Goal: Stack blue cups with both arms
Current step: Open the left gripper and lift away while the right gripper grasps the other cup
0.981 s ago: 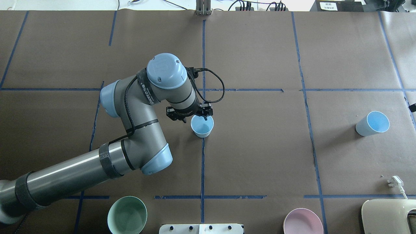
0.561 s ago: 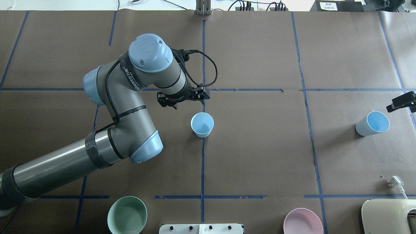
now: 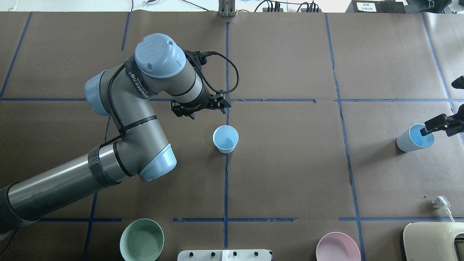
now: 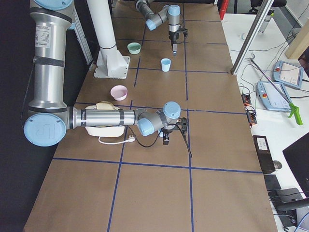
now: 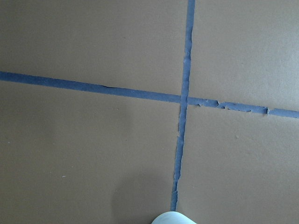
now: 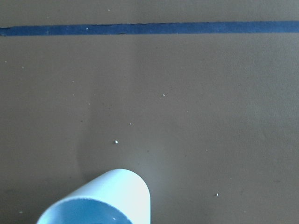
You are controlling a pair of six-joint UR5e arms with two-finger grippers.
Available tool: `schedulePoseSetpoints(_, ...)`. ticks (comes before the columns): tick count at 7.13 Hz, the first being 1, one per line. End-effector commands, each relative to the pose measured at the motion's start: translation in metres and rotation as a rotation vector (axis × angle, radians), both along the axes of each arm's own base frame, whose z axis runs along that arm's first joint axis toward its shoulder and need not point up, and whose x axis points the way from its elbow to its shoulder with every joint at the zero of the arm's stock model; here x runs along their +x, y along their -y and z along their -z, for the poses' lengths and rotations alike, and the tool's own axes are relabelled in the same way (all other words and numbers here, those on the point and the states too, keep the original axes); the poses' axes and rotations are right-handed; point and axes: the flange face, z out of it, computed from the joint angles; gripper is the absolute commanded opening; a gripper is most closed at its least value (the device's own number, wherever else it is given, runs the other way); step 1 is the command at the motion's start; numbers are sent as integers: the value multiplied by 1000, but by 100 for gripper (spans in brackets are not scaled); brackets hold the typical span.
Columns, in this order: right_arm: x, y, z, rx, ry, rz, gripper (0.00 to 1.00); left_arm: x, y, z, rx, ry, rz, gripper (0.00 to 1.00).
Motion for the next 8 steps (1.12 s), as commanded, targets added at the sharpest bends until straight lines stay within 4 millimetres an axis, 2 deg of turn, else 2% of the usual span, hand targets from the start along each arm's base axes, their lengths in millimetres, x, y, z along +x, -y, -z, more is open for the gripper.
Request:
schedulePoseSetpoints(1,-13,-6,-13,-20,-13,28,59,-6,1,3,5,-7,6,100)
schedulePoseSetpoints(2,-14,-6,-13,-16,-9,33,1,-22,8,12,16,-22,25,100)
schedulePoseSetpoints(3,-14,-5,-10,2,-1,33,0,-52,13,13,15,-53,31,100)
schedulePoseSetpoints(4,-18,-3,-4,10,8,37,0,-93,19,-9,-9,-69,22,100)
schedulePoseSetpoints(5,-22,1,12,42,32,42,0,-131,23,-21,-20,-86,36,100)
schedulePoseSetpoints(6,-34,18,59,94,74,42,0,-158,14,-40,20,-81,13,100)
schedulePoseSetpoints(7,-51,16,115,117,139,42,0,-170,5,-60,49,-61,-7,100)
schedulePoseSetpoints(8,-96,35,196,61,187,9,0,-171,4,-71,40,-50,-8,100)
